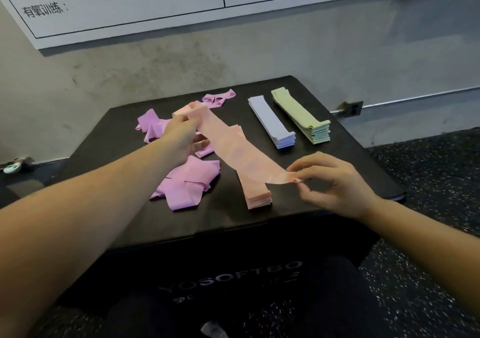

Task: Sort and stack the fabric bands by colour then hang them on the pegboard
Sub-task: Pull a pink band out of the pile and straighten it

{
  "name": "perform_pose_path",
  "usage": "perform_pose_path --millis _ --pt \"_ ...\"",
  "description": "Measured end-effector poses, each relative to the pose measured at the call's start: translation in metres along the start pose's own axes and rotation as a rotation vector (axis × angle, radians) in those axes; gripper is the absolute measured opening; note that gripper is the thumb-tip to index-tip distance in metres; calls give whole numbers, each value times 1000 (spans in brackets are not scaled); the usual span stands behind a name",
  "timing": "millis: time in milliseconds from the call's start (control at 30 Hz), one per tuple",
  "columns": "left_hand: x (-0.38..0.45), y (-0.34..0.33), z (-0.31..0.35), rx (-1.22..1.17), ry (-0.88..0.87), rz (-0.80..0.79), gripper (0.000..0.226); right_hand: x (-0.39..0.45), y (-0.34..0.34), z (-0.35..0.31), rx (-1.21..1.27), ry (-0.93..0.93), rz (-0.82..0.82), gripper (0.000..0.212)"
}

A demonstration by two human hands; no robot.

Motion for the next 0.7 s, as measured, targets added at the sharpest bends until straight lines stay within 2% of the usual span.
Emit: perform_pose_path --millis 200,267,433,700 --pt "37 -28 -11 187 -96 31 8 15 -20 17 -98 142 -112 26" --pt "49 -39 -15 184 -110 35 7 20 -29 21 -114 160 -142 28" --pt "73 -64 -33 151 -99 5 5 34 -55 30 26 84 -196 24" --pt "98 -75 -66 249 -66 28 10 41 -83 45 -33 112 -361 20"
Point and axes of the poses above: each hand's wrist, its own x-axis towards the middle knuckle, its own y-axis out of the back of the hand, z = x × y, the point moved 2 cm from there along x, towards the middle knuckle, and after that the axes turned 9 degrees about -y, right-handed, at the moved point
